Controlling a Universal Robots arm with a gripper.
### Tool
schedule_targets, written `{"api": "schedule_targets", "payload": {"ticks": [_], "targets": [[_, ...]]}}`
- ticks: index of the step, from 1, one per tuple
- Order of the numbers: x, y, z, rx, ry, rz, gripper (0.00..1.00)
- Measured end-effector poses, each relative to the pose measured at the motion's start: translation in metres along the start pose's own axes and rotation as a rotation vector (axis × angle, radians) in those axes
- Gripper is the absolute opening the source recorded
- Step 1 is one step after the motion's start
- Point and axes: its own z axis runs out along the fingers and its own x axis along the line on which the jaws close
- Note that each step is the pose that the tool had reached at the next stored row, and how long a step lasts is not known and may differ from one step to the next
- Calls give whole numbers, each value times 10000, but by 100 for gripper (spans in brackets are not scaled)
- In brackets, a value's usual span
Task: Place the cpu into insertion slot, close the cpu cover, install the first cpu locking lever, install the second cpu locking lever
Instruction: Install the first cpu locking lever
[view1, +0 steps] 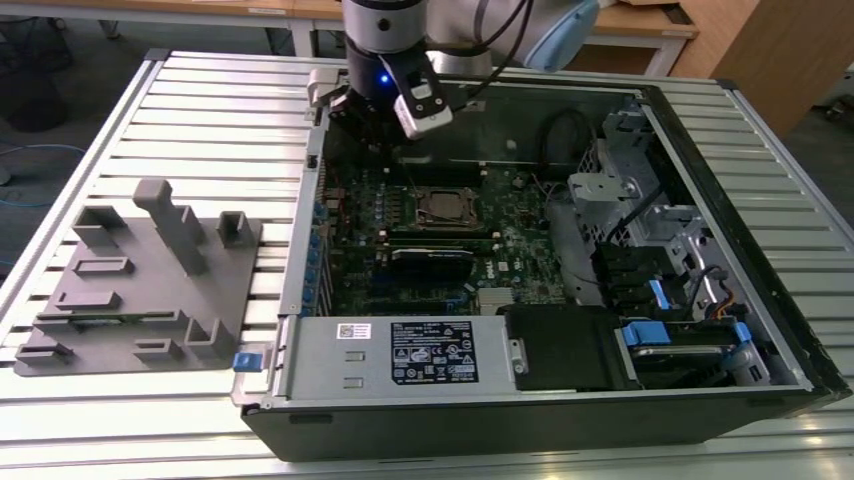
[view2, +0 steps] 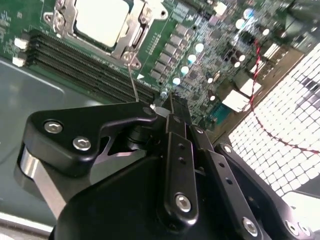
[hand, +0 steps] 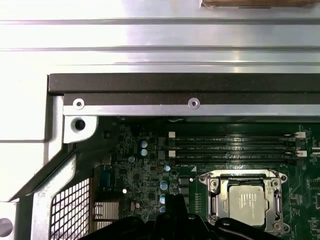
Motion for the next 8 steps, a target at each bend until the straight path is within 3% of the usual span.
{"api": "schedule_targets", "payload": {"ticks": [1, 6, 8], "targets": [[2, 0, 1, -34, -2, 1, 11], [3, 0, 2, -45, -1, -1, 11], [2, -1, 8, -114, 0, -1, 11]]}}
